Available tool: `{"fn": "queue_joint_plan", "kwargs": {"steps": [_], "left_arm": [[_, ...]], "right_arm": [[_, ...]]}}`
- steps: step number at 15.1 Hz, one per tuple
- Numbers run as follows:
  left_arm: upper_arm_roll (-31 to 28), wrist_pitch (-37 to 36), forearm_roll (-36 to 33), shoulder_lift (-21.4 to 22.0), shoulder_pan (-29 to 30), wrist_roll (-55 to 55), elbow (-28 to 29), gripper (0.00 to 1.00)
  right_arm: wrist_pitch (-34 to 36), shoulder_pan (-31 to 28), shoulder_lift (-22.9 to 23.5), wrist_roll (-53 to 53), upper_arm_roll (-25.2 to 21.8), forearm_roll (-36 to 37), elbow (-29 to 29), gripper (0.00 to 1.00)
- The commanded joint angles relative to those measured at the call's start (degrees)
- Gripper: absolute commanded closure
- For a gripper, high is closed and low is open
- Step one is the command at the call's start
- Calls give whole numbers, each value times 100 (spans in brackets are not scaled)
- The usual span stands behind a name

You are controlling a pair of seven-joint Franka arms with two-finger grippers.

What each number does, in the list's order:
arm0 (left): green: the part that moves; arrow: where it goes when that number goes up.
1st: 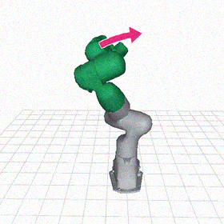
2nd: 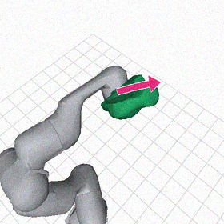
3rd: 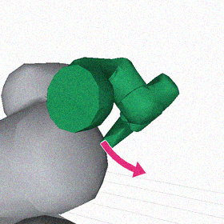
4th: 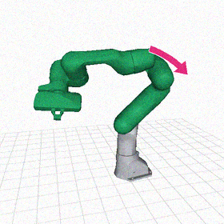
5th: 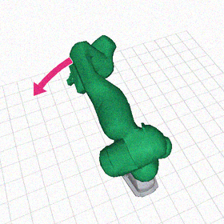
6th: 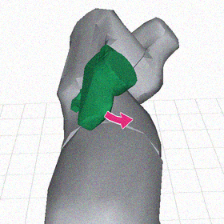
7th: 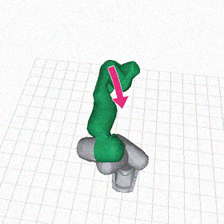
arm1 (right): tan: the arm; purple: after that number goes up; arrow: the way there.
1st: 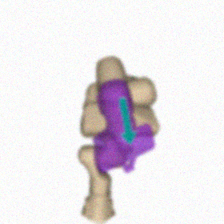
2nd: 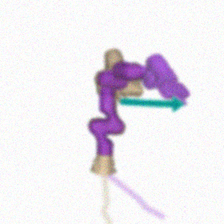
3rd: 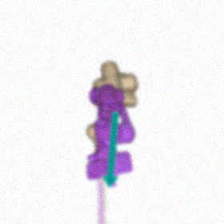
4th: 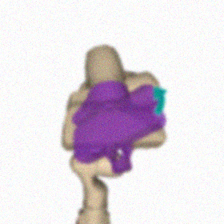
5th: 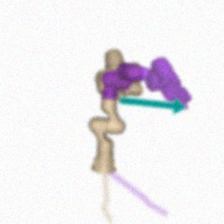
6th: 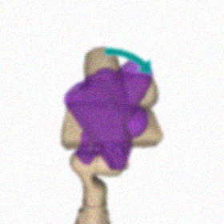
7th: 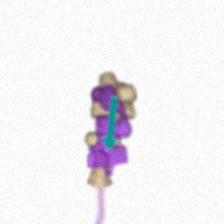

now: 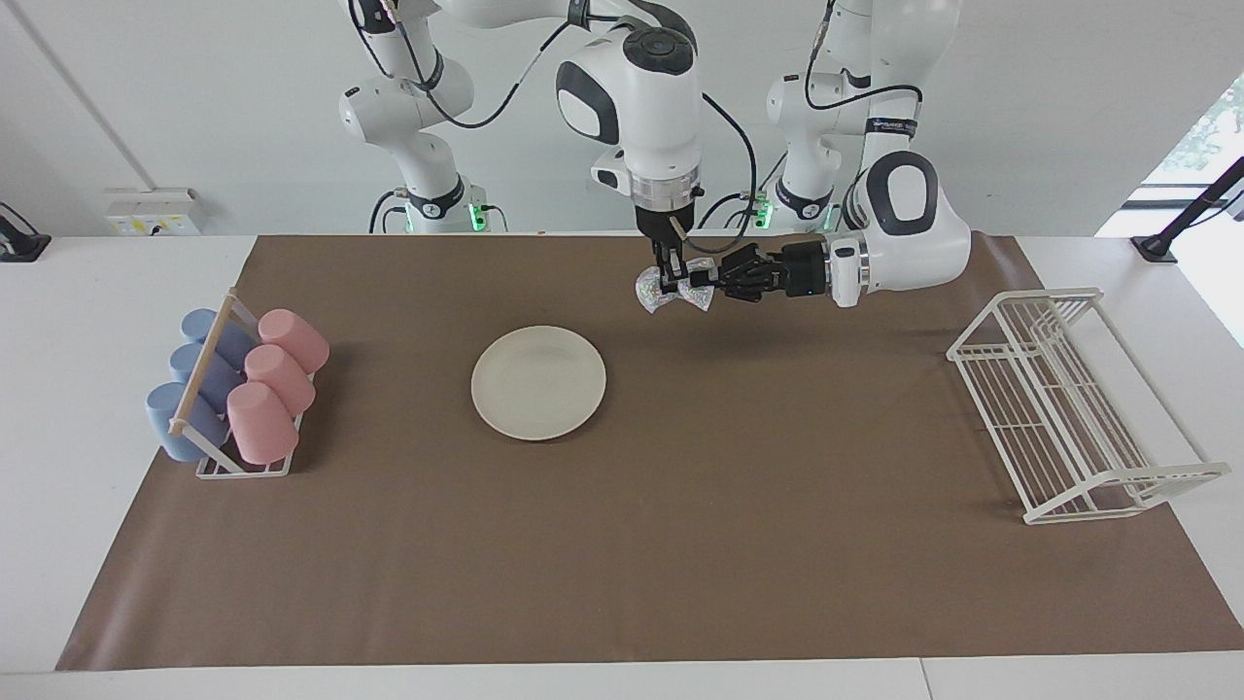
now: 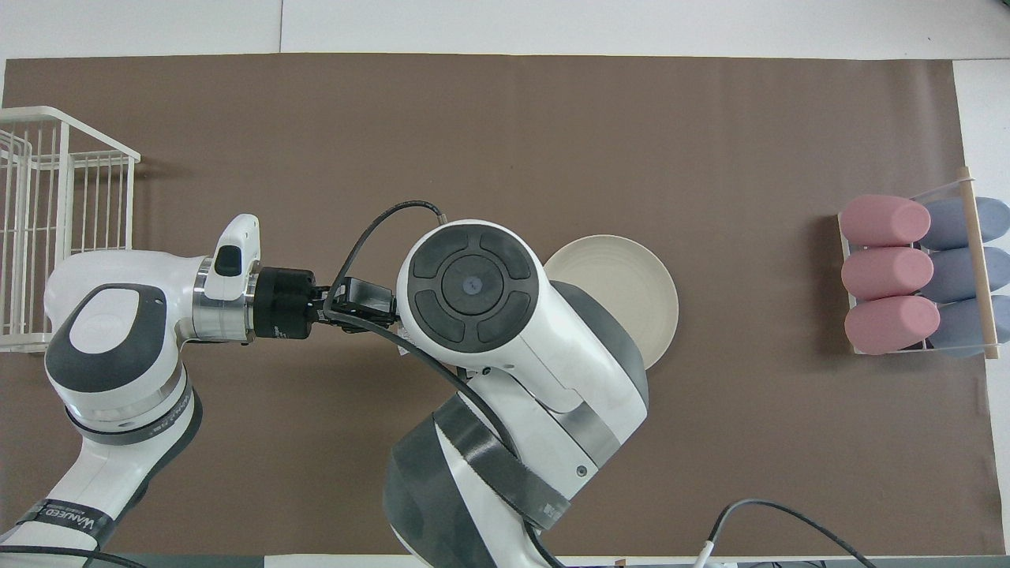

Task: Wipe plate with sponge
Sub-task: 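Grasp the sponge with the left gripper while the right gripper releases it, then withdraw the right gripper to the cups while the left gripper lifts the sponge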

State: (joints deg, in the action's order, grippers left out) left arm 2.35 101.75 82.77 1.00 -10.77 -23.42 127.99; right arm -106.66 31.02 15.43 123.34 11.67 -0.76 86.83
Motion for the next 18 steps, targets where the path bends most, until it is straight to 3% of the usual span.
{"fn": "queue_joint_plan", "kwargs": {"steps": [1,2,5,8,13,18], "left_arm": [[-59,29,117,32,-31,39,42,100],[-68,20,117,32,-22,39,42,100],[-85,38,99,32,-13,152,33,100],[-103,126,-171,59,13,442,-37,100],[-94,617,-2261,59,-65,1978,-809,100],[-42,802,-5071,-29,-618,4226,-1601,100]], "right_arm": [[85,-96,31,-239,55,103,-35,19],[41,-105,-4,-205,55,76,-8,0],[49,-245,-189,-519,55,102,219,0],[119,-613,-460,-2404,46,120,518,0],[873,-1448,-1049,-5350,46,120,827,0],[1498,-2519,-1490,-8400,11,102,818,0]]}}
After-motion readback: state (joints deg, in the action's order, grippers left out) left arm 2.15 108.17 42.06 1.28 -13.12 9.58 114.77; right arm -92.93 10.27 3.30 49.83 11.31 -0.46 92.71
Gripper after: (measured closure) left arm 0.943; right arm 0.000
